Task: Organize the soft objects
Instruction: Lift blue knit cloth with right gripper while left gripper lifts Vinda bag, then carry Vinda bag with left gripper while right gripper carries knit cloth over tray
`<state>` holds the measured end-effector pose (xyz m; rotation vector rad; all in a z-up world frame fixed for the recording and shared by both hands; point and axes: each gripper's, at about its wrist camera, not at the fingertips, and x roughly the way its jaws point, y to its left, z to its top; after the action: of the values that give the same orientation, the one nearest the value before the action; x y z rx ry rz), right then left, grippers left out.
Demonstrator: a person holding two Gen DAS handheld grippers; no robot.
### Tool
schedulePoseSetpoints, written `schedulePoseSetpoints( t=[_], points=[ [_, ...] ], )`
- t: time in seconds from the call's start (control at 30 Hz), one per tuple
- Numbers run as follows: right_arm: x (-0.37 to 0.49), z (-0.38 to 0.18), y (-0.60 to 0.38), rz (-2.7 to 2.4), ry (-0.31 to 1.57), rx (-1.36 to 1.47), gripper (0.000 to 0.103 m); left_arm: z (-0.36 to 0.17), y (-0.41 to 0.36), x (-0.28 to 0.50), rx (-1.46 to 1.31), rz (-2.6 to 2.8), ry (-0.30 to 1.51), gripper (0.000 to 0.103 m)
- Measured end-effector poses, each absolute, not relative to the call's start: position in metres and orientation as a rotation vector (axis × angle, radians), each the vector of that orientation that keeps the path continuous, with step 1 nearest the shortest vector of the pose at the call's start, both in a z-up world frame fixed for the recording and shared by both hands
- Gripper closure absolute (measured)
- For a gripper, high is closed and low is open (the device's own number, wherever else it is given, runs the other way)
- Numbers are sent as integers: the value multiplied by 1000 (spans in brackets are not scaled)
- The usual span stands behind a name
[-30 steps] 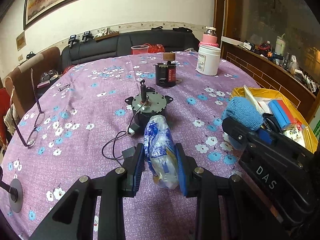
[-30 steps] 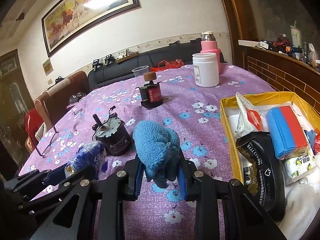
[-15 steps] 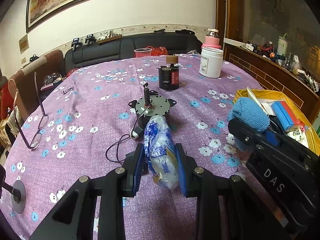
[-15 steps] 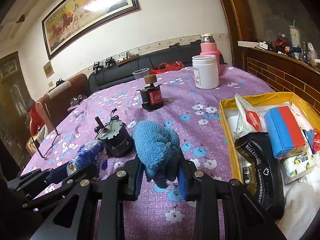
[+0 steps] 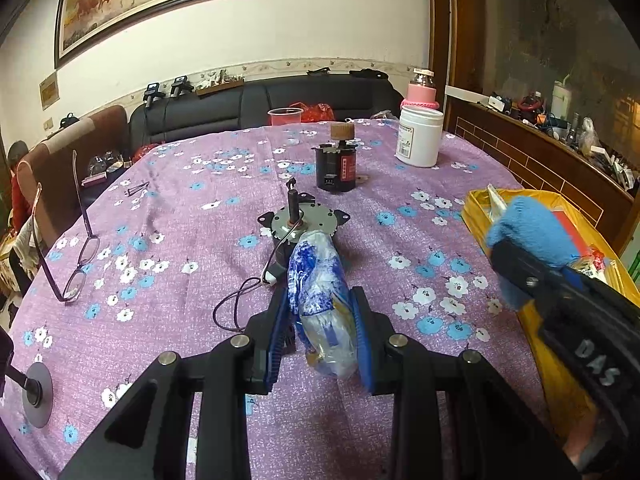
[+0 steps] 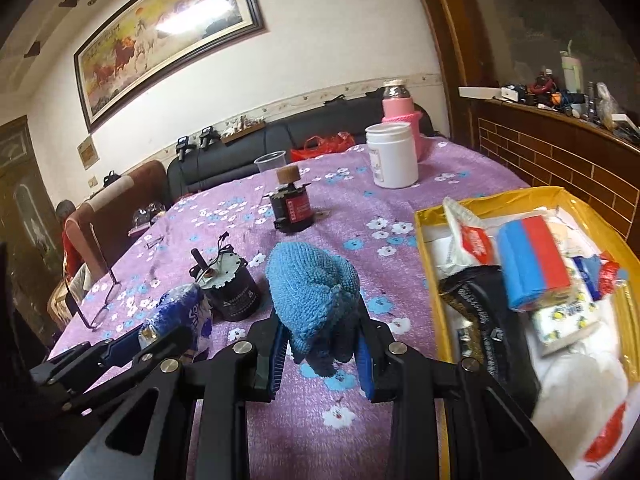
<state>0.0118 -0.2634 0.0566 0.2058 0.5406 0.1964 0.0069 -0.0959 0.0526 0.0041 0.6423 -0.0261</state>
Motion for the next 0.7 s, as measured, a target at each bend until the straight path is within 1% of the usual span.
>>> schedulePoseSetpoints(
  t=[0.5,0.7],
  points=[
    [-29,86,-306,143,497,277,71,58,-99,-1,5,-45,635,74],
    [-47,98,-342,91,456,330,71,67,-104,-14,1,-87,637,74]
  ],
)
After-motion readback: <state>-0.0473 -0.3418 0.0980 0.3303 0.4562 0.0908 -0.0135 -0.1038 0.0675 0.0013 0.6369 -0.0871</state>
